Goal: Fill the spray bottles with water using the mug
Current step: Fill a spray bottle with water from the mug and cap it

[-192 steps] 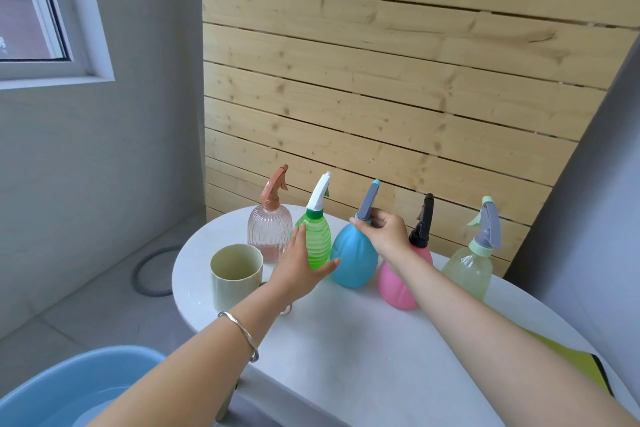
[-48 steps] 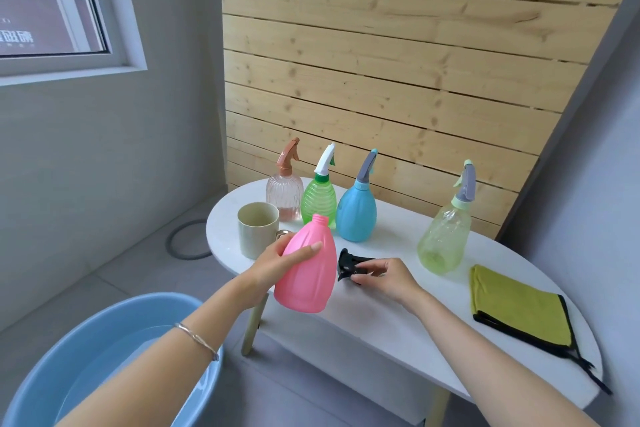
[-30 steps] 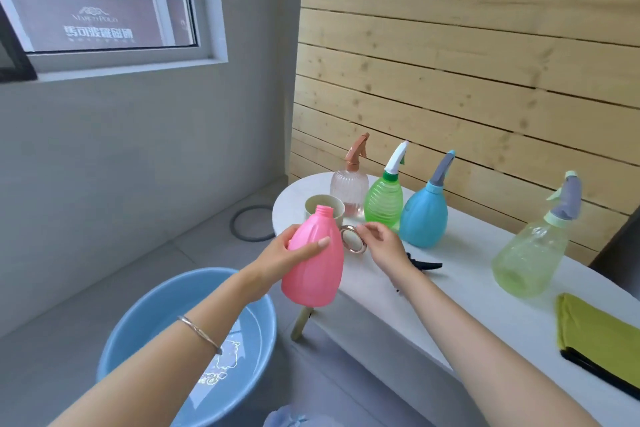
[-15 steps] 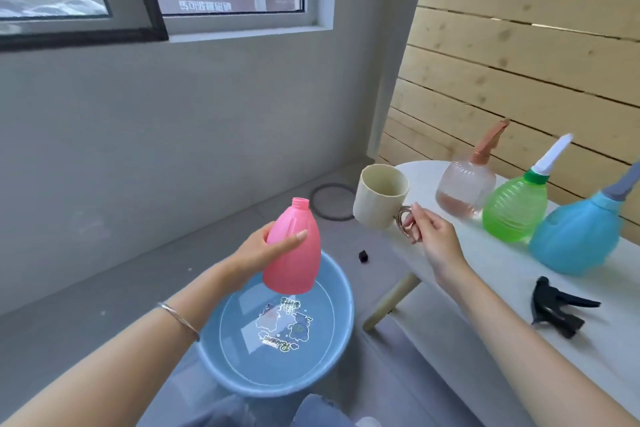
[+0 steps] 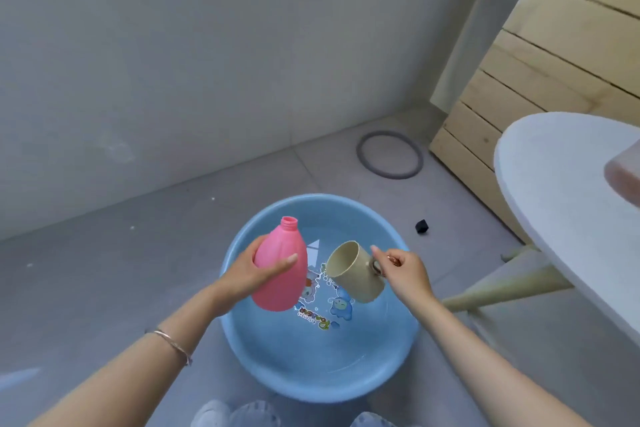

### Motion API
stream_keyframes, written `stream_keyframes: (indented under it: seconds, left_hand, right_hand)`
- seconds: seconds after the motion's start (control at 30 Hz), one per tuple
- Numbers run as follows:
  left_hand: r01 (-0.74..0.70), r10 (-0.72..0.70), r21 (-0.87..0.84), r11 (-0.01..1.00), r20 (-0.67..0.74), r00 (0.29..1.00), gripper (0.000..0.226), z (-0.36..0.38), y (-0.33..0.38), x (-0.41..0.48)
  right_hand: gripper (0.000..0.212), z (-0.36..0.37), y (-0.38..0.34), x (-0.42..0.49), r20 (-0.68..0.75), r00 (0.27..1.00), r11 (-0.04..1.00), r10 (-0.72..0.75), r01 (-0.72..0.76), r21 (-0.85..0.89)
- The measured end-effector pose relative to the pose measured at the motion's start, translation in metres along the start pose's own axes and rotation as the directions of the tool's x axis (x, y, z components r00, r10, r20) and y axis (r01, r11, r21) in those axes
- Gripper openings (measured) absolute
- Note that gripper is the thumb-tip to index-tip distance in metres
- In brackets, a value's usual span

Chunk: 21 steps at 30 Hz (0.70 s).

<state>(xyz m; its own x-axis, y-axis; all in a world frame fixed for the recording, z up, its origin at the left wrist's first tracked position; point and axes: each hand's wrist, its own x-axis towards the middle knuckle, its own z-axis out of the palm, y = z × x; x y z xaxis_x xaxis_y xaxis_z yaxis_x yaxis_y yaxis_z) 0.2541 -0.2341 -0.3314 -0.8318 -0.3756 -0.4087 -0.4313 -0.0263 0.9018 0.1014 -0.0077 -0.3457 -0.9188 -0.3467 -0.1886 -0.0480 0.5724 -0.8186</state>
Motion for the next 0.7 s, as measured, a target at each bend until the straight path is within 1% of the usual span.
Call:
stream_keyframes:
  seconds: [0.07,0.2,0.33,0.4,0.53,0.7]
  left_hand:
    - [0.016,-0.016,-0.007,1.000,-0.011,1.000,0.064,-0.002,-0.017,0.014]
    - [0.003,-0.004,-0.010,1.000,-0.023,1.000,0.078,-0.005,-0.046,0.049]
    - [-0.010,0.010,-0.005,1.000,0.001,1.000,0.074,-0.001,-0.071,0.070]
    - [-0.020,0.020,-0.014,1.000,-0.002,1.000,0.077,0.002,-0.082,0.075]
    - [-0.022,0.020,-0.052,0.998,-0.040,0.999,0.073,0.005,-0.093,0.078]
    - [-0.013,0.007,-0.076,0.997,-0.080,0.997,0.071,0.001,-0.096,0.074]
  right_hand:
    - [0.050,0.016,0.017,0.013,-0.039,0.999,0.997,0.007,-0.010,-0.073]
    - [0.049,0.043,0.043,0.040,-0.046,0.999,0.971,-0.016,0.004,-0.240]
    - [0.052,0.058,0.056,0.053,0.004,0.998,0.930,-0.062,0.059,-0.364]
    - [0.052,0.068,0.061,0.055,0.021,0.996,0.913,-0.087,0.088,-0.397]
    - [0.048,0.084,0.063,0.059,0.066,0.987,0.883,-0.148,0.162,-0.441]
    - [0.051,0.112,0.054,0.055,0.168,0.967,0.833,-0.193,0.252,-0.493]
